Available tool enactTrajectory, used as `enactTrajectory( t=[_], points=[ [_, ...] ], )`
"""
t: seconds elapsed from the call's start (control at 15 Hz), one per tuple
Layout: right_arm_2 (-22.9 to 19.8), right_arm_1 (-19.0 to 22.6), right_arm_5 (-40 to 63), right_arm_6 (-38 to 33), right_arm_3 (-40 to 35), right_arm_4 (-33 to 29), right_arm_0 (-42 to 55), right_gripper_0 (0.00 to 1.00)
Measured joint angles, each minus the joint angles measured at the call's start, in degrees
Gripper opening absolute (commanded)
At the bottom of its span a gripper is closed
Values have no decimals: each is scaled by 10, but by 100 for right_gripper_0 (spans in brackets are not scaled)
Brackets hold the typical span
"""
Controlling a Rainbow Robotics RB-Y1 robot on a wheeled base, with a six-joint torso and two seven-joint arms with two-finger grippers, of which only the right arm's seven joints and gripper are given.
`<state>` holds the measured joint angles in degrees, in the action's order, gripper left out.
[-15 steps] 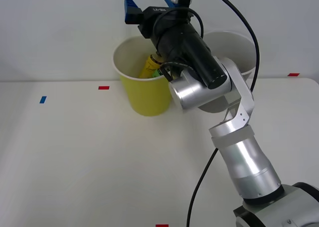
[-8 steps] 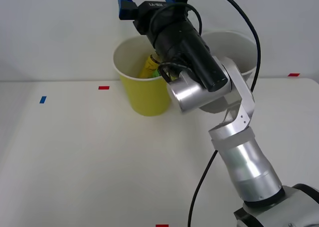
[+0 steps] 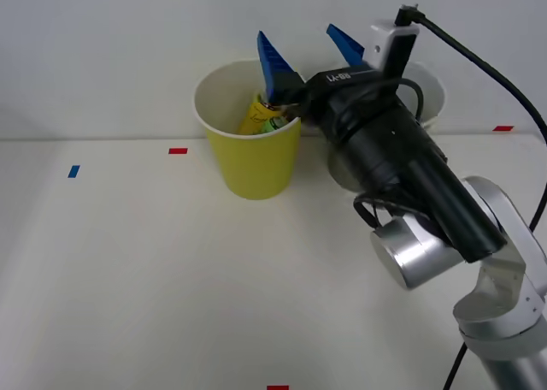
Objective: Put cans in the gray bin, plastic bottles in the light green bin
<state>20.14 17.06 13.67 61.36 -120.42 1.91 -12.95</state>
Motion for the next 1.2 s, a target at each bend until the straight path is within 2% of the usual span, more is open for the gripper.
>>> enactTrajectory(
  t=[0.2,0.4,0.6,0.87,1.2],
  points=[
    [-11,55,0,1,-90,14,119,100],
    [-28,109,0,-1,-161,-6,251,100],
    [-50,139,0,-2,-219,-47,382,100],
    [-68,135,-12,-2,-253,-128,521,100],
    [-73,75,-15,4,-242,-223,642,100]
  ],
)
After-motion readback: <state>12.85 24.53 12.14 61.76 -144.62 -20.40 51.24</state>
